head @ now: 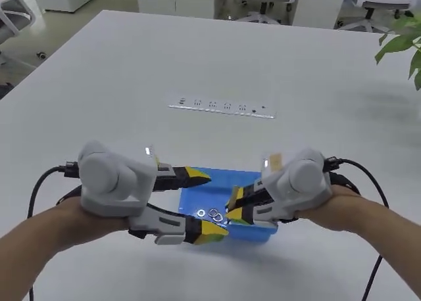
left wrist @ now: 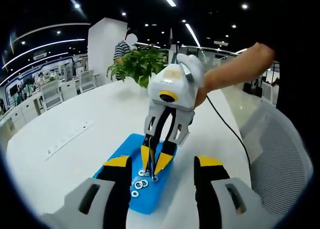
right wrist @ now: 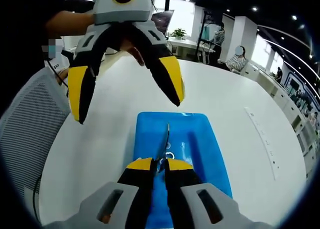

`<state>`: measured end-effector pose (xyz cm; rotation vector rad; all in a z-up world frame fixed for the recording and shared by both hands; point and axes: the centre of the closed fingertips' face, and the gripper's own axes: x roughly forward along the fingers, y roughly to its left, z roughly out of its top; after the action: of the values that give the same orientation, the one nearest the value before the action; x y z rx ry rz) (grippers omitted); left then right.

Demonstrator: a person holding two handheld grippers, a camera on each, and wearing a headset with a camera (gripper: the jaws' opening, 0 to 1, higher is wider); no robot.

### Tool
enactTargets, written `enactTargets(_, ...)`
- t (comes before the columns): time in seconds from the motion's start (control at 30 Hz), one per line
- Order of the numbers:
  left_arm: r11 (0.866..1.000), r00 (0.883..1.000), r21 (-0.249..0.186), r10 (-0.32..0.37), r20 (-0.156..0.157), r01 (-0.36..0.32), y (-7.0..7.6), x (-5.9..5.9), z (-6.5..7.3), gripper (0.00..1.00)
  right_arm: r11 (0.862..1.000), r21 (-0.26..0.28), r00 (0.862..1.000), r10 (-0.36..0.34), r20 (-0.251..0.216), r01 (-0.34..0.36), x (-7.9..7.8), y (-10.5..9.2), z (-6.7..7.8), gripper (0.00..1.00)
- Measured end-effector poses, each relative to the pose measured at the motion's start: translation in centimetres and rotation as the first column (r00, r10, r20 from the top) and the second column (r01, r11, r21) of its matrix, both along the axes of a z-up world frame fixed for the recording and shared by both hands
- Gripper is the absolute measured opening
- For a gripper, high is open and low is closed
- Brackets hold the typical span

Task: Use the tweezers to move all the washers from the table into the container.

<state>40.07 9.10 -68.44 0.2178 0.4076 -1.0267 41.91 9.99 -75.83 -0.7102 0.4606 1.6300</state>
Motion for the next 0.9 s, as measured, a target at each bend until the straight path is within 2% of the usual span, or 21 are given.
enactTargets(0.33, 0.998, 0.999, 0.048, -0.034, 0.007, 0.034, -0.5, 1.0, -0.5, 0.29, 1.0, -0.004, 1.0, 0.007, 0.0, -0.007, -0.1, 0.1, -0.2, 0.1)
enactTargets(0.67, 0.994, 0.999, 0.098, -0.046, 0.026, 0.043, -1.2, 2.6, -0.8, 0.18, 1.0, -0.011, 1.0, 0.022, 0.016, -0.022, -0.1, 0.1, -0.2, 0.1)
enactTargets(0.73, 0.992, 0.998, 0.11, -0.057, 0.019, 0.055, -1.5, 2.7, -1.0, 0.16, 1.0, -0.012, 1.0, 0.023, 0.018, -0.023, -0.1, 0.1, -0.2, 0.1)
enactTargets(0.8, 0.99, 0.997, 0.125, -0.071, 0.028, 0.067, -1.7, 2.8, -1.1, 0.13, 1.0, -0.012, 1.0, 0.025, 0.019, -0.025, -0.1, 0.1, -0.2, 0.1)
enactTargets(0.9, 0.988, 0.996, 0.128, -0.087, 0.024, 0.083, -1.9, 2.7, -1.0, 0.09, 1.0, -0.014, 0.999, 0.025, 0.022, -0.025, 0.0, 0.1, -0.3, 0.1)
